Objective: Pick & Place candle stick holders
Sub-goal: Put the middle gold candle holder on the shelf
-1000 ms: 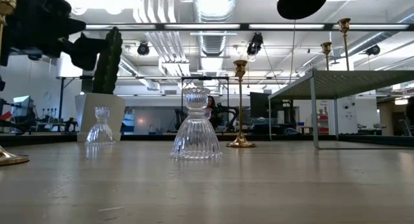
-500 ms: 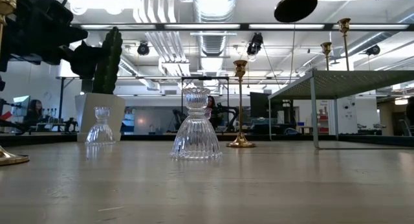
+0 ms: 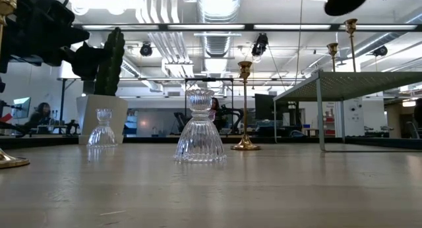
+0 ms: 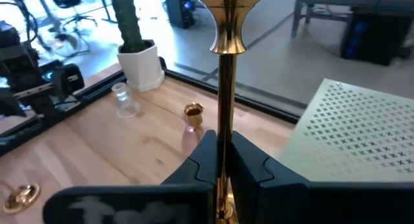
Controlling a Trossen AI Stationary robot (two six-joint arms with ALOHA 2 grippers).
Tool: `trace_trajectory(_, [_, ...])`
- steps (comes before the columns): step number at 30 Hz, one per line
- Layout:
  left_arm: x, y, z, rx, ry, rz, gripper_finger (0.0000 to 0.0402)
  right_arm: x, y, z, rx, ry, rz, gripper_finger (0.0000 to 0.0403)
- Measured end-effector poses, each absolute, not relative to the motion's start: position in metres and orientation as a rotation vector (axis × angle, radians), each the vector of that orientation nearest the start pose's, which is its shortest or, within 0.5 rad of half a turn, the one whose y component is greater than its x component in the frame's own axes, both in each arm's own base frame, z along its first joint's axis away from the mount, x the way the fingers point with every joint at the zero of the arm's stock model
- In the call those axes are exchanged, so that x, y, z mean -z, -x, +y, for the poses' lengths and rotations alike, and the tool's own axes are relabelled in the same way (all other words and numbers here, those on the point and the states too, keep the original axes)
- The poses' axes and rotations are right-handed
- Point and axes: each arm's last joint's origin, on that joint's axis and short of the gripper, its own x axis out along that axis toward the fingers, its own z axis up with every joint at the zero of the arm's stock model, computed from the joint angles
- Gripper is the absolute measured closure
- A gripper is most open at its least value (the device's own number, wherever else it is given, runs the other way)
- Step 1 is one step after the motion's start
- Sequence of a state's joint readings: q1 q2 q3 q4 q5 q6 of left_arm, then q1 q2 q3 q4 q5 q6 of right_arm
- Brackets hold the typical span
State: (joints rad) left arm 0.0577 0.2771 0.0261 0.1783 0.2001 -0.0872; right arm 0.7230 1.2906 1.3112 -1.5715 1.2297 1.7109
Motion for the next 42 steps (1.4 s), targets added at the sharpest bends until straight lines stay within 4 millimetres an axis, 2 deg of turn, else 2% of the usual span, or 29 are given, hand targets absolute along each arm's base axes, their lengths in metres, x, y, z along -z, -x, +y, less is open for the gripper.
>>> trace_trajectory(8, [-0.166,-0.114,0.001,0.139,0.096,0.078,0.0108,-0.321,-0.123,0.078,0.831,-0.28,0.257,0.0392])
trace_trajectory(18, [-0.166,-0.114,0.001,0.139,0.096,0.078,0.0108,-0.286,-0.1,0.042,0.946,-0.272,0.208,0.0392])
trace_trajectory(25, [-0.166,-0.114,0.001,0.139,0.096,0.077,0.0108,-0.289,-0.086,0.028,0.936,-0.207,0.226,0.0392])
trace_trajectory(32, [-0.166,-0.114,0.001,0.139,0.096,0.078,0.0108,-0.294,-0.072,0.011,0.992,-0.215,0.183,0.0392])
trace_trajectory(42, [-0.166,-0.114,0.001,0.139,0.096,0.078,0.0108,-0.294,-0.066,0.003,1.042,-0.169,0.283,0.0392])
